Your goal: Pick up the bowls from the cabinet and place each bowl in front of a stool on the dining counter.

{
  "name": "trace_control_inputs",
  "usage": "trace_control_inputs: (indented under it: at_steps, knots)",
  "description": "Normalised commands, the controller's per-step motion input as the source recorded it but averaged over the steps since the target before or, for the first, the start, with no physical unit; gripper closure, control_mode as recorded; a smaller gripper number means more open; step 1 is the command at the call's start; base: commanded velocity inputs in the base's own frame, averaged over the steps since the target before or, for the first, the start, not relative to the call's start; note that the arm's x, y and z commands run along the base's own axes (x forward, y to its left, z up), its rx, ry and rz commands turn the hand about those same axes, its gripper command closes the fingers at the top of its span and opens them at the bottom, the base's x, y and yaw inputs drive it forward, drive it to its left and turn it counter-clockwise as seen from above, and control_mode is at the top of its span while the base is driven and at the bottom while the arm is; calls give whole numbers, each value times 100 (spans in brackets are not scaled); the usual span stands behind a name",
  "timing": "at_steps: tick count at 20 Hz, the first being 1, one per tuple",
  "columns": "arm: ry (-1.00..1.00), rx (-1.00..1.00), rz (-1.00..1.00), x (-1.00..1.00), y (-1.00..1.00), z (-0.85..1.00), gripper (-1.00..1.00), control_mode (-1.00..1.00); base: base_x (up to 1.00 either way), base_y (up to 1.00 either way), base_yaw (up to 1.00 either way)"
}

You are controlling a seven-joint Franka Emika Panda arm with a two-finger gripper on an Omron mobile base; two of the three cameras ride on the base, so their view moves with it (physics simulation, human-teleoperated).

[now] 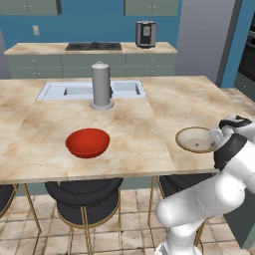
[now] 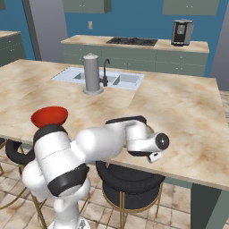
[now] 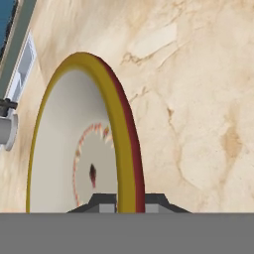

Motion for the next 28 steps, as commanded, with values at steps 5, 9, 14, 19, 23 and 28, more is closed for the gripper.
trace_control_inputs:
  at_steps: [5, 9, 14, 19, 23, 28]
  knots:
    - [-1, 0, 0, 13, -13, -19, 100, -100, 0, 0, 0]
    - [-2, 0, 0, 18, -11, -21, 100, -100, 0, 0, 0]
    - [-3, 0, 0, 22, -11, -22, 100, -100, 0, 0, 0]
    - [-2, 0, 0, 26, -14, -21, 100, -100, 0, 0, 0]
    - [-1, 0, 0, 28, -15, -20, 100, -100, 0, 0, 0]
    - [-1, 0, 0, 26, -18, -19, 100, -100, 0, 0, 0]
